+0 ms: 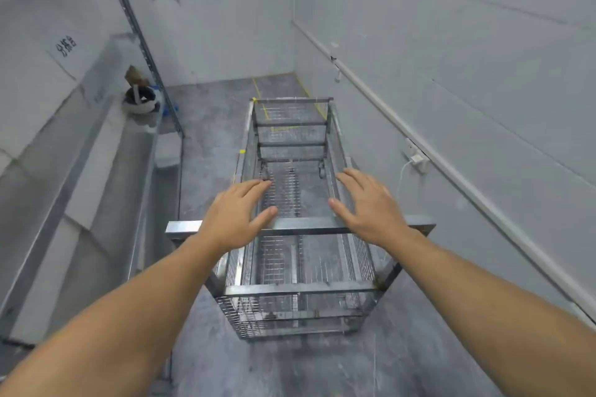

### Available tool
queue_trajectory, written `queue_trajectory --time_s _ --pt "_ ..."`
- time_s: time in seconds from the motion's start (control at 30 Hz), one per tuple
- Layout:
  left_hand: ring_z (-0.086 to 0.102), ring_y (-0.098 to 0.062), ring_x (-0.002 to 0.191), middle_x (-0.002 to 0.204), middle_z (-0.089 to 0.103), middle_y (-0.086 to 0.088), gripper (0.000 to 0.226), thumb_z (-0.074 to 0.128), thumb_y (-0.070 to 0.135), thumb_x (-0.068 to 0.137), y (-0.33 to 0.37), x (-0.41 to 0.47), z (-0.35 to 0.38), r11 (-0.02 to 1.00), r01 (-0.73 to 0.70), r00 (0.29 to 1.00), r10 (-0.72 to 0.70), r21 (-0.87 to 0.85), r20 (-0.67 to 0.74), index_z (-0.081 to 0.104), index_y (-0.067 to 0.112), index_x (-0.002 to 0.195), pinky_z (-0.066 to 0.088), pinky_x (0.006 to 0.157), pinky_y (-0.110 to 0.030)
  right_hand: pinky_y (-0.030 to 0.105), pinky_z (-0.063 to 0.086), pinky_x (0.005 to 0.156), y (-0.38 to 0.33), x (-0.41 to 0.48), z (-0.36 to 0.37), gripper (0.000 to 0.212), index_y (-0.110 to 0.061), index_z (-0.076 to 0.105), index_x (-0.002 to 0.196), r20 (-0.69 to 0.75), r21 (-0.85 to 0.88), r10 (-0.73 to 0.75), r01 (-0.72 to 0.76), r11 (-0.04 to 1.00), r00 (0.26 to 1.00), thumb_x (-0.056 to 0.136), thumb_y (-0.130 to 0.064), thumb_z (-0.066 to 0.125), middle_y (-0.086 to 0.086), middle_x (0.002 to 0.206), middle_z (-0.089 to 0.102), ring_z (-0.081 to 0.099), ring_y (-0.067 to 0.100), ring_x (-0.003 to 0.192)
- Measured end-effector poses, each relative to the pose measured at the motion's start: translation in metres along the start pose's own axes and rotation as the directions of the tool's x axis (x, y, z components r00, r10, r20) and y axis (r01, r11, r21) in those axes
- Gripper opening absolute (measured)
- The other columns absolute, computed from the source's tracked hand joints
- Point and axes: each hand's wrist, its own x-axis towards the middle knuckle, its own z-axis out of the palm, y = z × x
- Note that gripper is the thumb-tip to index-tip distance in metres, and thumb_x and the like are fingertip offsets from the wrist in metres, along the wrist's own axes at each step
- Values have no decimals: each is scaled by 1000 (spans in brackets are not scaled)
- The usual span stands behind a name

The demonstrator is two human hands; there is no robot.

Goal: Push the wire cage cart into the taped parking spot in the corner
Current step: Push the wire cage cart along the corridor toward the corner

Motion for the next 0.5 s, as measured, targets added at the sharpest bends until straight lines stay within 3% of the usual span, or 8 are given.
queue_trajectory --time_s 0.13,0.2,0.27,0.37,0.5 --pt "47 -17 126 140 51 6 70 33 71 89 -11 -4 16 994 -69 989 56 86 137 41 28 143 39 101 -43 41 33 105 8 -21 22 69 -24 43 141 120 -103 -5 17 995 993 92 -69 24 -3 139 50 45 22 125" --pt "57 -17 110 122 61 9 70 28 76 85 -12 -4 19 981 -118 981 91 155 172 50 30 134 45 87 -38 40 34 101 9 -26 27 71 -27 46 138 149 -212 -40 71 975 988 90 -72 20 -5 129 57 51 21 117" --pt "60 -16 88 98 64 11 71 17 81 80 -14 -3 18 967 -140 978 102 212 180 57 33 112 45 68 -33 40 37 93 10 -26 30 68 -29 53 127 152 -277 -50 91 957 987 90 -75 19 -6 114 63 55 20 105" --pt "51 -15 67 78 56 11 66 8 84 76 -17 -2 19 954 -156 979 115 257 168 45 30 82 37 56 -31 36 37 76 13 -24 35 63 -28 57 104 86 -339 -73 98 936 994 89 -76 21 -6 93 64 58 19 86" --pt "48 -15 60 71 54 10 60 15 82 78 -17 1 22 939 -143 986 109 312 124 39 27 76 27 48 -29 32 31 63 16 -19 42 57 -24 54 86 -19 -351 -133 118 929 991 88 -75 29 -5 76 59 57 21 70"
